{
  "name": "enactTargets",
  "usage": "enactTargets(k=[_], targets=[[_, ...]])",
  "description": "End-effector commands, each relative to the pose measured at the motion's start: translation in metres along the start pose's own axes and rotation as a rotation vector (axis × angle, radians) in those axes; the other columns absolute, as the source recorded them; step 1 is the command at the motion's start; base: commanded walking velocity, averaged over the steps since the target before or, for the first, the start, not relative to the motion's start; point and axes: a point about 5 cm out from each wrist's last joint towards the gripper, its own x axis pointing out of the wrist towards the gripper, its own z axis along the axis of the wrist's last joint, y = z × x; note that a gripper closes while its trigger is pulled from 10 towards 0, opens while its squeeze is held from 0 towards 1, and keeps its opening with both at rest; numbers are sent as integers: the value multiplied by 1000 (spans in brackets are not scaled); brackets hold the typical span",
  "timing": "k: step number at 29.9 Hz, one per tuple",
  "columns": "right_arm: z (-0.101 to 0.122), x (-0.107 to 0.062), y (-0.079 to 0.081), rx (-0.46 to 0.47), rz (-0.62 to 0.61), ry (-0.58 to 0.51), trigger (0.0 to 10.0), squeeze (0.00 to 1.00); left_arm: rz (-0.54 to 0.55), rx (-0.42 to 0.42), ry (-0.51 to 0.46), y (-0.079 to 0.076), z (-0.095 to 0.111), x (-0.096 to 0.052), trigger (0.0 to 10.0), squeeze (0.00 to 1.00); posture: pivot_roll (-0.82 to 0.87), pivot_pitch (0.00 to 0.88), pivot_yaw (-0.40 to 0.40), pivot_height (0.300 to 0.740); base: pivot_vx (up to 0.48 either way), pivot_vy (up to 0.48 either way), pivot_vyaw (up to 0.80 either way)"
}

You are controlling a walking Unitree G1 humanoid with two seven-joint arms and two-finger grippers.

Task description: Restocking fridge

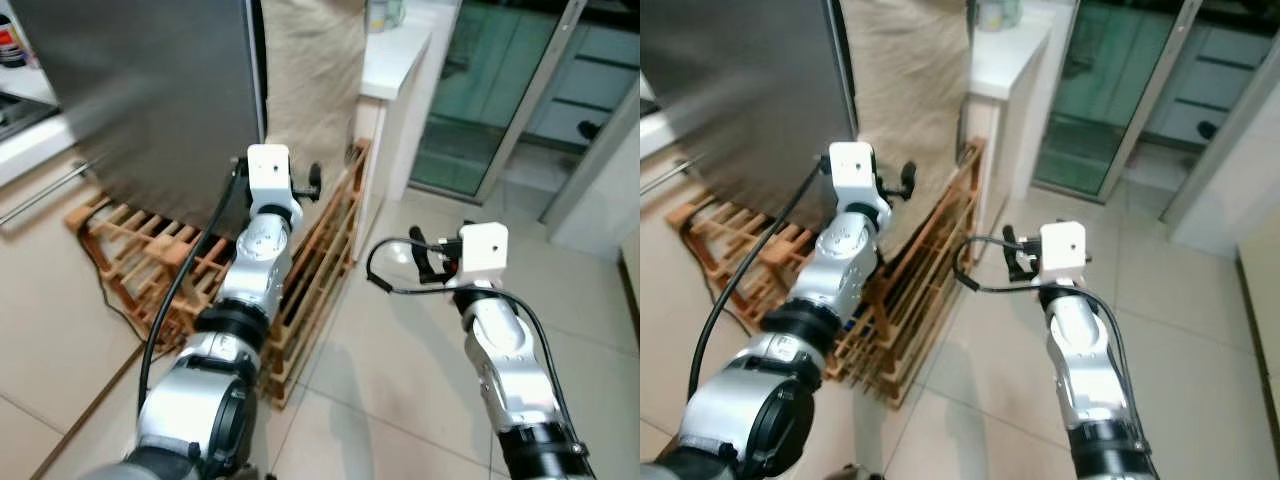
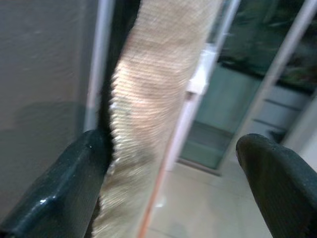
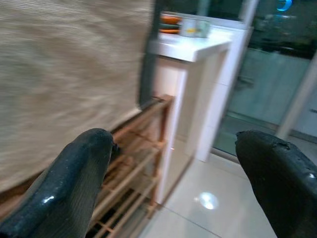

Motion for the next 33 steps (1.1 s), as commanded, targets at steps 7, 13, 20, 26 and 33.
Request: enactTargets(k=[7, 13, 20, 26, 33], targets=[[-3, -15, 3, 24, -1, 17, 10000, 0, -602, -244, 11, -136, 17, 1, 10000, 0, -156, 0, 21, 740, 0, 0, 0], [-20, -57, -8, 30, -41, 90, 10000, 0, -939, -303, 0, -220, 11, -34, 10000, 0, -204, 0, 32, 740, 0, 0, 0], [-14, -48, -9, -3, -14, 81, 10000, 0, -772, -56, 72, -129, -36, -29, 10000, 0, -198, 0, 0, 740, 0, 0, 0], [-12, -41, -4, -1, 28, 85, 10000, 0, -483, 233, 300, -6, -97, -70, 10000, 0, -130, 0, -20, 740, 0, 0, 0], [-14, -31, 3, -7, 81, 94, 10000, 0, -5, 262, 392, 89, -103, -104, 10000, 0, -69, 0, -53, 740, 0, 0, 0]])
